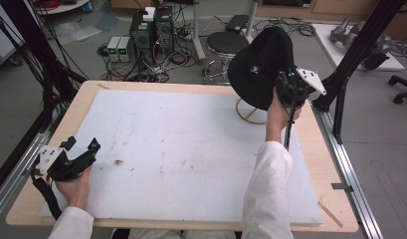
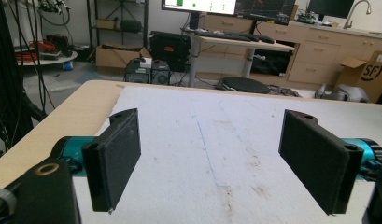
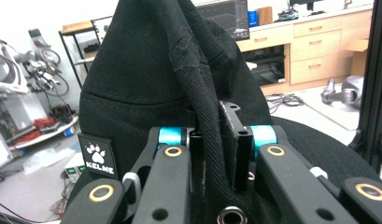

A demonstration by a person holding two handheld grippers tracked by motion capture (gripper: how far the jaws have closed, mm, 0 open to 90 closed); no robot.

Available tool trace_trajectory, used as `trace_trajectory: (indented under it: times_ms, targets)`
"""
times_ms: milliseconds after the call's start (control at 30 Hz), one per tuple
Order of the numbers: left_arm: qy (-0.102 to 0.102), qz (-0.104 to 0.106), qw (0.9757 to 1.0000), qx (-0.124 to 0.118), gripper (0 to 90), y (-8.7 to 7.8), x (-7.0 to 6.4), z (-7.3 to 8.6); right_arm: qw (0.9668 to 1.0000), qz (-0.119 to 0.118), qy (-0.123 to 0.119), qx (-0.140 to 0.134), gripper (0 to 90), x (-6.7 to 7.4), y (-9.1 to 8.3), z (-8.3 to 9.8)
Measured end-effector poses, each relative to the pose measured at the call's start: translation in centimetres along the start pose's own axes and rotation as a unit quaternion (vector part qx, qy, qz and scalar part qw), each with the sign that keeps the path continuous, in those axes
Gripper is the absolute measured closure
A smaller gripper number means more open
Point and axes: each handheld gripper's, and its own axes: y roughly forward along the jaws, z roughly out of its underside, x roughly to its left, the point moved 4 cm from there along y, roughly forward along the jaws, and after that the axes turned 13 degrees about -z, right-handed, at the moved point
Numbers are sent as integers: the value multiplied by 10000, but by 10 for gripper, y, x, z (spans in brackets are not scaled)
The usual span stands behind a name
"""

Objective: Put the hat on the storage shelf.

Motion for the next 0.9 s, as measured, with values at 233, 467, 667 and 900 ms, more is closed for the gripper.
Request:
trace_trajectory:
  times_ms: [233,467,667,900]
  targets:
    - [-38,-41,10000,5,216,0,4,0,10000,71,18,59,743,1,2,3]
    - [-67,-59,10000,15,219,1,6,0,9999,70,-34,63,568,2,2,3]
    - [-77,-65,9999,13,221,1,5,-1,9997,-44,-227,68,465,4,1,1]
    - [-74,-72,9999,25,221,1,5,0,9998,-67,-212,9,374,0,-1,-1]
